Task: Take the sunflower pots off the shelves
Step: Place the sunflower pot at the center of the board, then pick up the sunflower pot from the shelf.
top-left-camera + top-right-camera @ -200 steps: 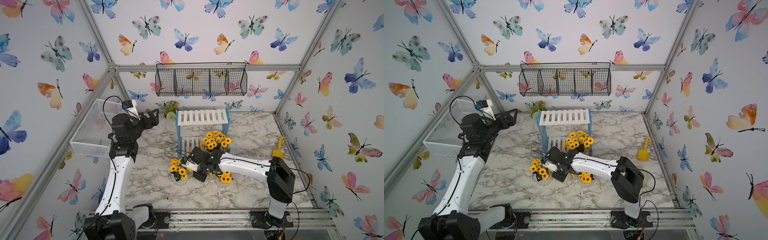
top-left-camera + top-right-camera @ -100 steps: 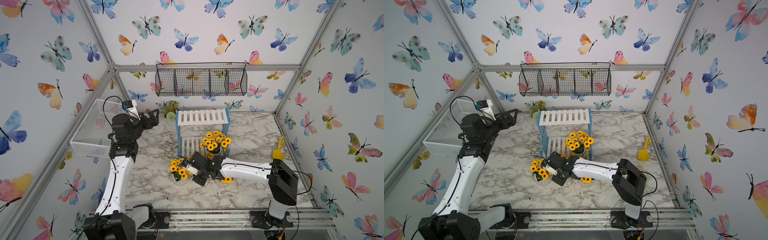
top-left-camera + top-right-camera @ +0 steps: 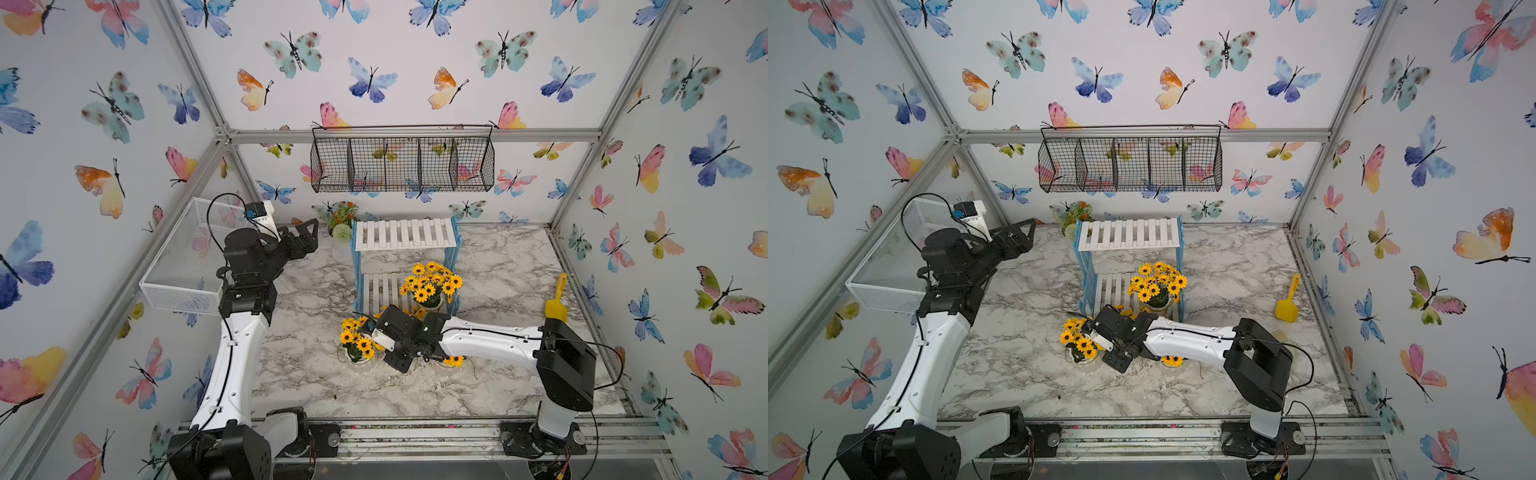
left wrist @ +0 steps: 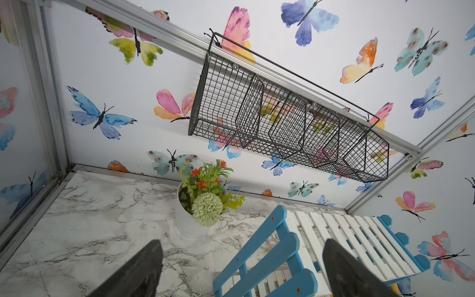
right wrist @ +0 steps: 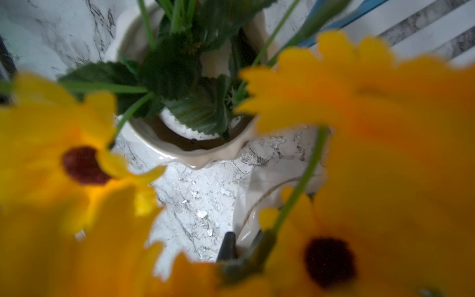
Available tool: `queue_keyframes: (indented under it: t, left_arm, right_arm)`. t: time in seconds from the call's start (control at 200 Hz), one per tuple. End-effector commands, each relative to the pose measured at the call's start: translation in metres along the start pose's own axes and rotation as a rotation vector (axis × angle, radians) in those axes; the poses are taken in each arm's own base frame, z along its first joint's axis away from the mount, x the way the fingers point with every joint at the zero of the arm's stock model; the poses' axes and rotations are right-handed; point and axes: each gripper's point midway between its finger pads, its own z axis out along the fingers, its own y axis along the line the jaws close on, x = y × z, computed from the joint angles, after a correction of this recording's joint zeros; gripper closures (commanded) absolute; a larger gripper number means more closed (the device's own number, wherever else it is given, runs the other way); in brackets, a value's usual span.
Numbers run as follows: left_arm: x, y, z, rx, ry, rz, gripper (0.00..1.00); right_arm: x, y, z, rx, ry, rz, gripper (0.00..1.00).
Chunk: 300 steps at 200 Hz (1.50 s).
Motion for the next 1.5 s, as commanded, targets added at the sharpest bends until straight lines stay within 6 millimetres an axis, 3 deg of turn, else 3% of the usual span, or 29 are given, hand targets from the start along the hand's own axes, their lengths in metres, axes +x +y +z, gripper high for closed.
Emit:
queue_keyframes:
  t: [0.0, 0.115, 0.42, 0.656, 0.836, 0.911, 1.201, 1.496]
  left_arm:
    - [-0.008, -0.003, -0.004, 0.015, -0.03, 0.012, 0.04]
    - [-0.008, -0.003, -0.004, 0.017, -0.029, 0.011, 0.04]
    - [-0.008, -0.004, -0.004, 0.019, -0.029, 0.01, 0.04]
    - [-0.008, -0.004, -0.004, 0.021, -0.03, 0.011, 0.04]
    - [-0.01, -0.005, -0.005, 0.022, -0.033, 0.011, 0.04]
    - [-0.01, -0.005, -0.005, 0.024, -0.034, 0.013, 0.04]
    - [-0.012, -0.005, -0.005, 0.025, -0.038, 0.014, 0.03]
    - [-0.015, -0.005, -0.002, 0.029, -0.04, 0.012, 0.03]
  right_arm:
    - [-0.006, 0.009, -0.008, -0.029, -0.032, 0.001, 0.9]
    - [-0.009, 0.01, -0.013, -0.033, -0.046, 0.005, 0.78]
    - [-0.023, 0.01, -0.035, -0.033, -0.084, -0.002, 0.66]
    - [-0.055, 0.001, -0.086, 0.015, -0.198, 0.003, 0.54]
    - [-0.071, -0.02, -0.118, 0.121, -0.254, 0.038, 0.37]
    - [-0.072, -0.026, -0.121, 0.131, -0.242, 0.06, 0.35]
    - [-0.06, -0.108, -0.14, 0.16, -0.251, 0.257, 0.34]
    - [-0.021, -0.128, -0.12, 0.137, -0.137, 0.278, 0.36]
